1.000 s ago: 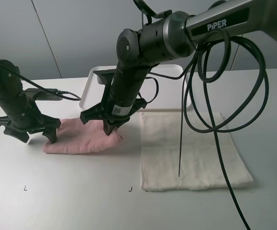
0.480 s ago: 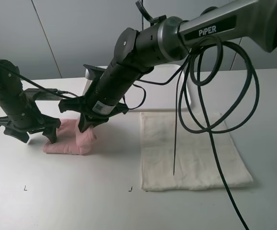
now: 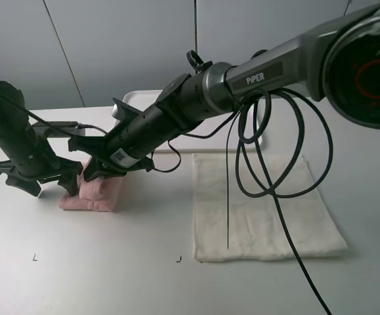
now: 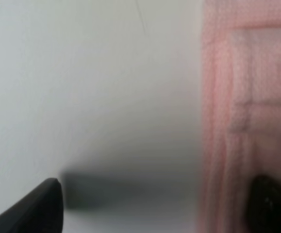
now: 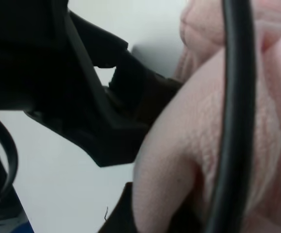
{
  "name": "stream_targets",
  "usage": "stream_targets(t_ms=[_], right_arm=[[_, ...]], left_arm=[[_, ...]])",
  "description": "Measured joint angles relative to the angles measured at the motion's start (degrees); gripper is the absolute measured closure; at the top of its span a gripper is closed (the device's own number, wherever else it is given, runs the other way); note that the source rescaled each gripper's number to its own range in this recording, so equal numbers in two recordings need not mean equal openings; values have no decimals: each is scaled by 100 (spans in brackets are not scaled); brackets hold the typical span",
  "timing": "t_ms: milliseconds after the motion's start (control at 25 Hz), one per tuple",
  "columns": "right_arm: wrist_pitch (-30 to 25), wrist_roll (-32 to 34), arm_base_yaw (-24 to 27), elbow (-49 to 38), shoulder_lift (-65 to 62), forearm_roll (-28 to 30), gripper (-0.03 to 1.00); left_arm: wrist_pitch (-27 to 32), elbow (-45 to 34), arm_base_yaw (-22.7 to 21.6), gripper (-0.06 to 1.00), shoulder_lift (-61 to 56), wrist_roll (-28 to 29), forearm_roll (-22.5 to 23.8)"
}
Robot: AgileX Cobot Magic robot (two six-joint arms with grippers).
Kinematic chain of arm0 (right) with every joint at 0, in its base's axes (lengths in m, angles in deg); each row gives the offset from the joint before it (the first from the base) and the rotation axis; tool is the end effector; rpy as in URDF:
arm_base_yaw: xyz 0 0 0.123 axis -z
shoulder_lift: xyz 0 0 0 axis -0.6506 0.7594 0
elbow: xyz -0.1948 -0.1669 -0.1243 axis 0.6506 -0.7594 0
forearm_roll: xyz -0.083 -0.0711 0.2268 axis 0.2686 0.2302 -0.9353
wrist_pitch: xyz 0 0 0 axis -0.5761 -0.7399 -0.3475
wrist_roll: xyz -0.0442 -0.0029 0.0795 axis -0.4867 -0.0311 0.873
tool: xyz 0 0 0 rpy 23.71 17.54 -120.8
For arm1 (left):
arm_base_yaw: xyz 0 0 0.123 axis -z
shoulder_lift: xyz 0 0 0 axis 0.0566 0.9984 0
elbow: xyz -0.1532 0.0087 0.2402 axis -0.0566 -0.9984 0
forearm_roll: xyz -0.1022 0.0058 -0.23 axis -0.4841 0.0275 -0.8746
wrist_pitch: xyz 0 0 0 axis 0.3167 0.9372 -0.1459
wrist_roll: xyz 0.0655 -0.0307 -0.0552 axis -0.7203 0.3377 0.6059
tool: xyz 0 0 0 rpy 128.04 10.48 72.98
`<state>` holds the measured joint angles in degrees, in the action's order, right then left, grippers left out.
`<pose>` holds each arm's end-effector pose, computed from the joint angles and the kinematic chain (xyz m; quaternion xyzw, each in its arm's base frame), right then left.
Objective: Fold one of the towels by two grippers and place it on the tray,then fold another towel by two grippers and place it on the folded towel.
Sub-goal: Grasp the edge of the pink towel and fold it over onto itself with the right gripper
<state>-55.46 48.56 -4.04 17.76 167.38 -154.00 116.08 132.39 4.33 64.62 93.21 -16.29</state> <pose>0.3025 0.3748 0.1036 -0.1669 0.8845 0.4328 0.0507 0.3271 -0.0423 0.0919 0.0234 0.9994 0.0036 0.0249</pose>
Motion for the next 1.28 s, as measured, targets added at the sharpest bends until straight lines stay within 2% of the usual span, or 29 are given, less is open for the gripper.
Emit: stream_targets(t_ms=[160,520,1200,1280], right_arm=[[18,-291,0,0,154,-366,93],[292,-382,0,5,231,-368,93],[501,-418,0,5,241,-320,93],[501,-406,0,5,241,-421,88]], left_arm=[[-11,0,0,-4,0,-51,-21],[-21,-10,0,-3,-110,-198,-122],[913,907,10,-3,-905,-303,104],[998,1012,10,-3,-942,-303,149]])
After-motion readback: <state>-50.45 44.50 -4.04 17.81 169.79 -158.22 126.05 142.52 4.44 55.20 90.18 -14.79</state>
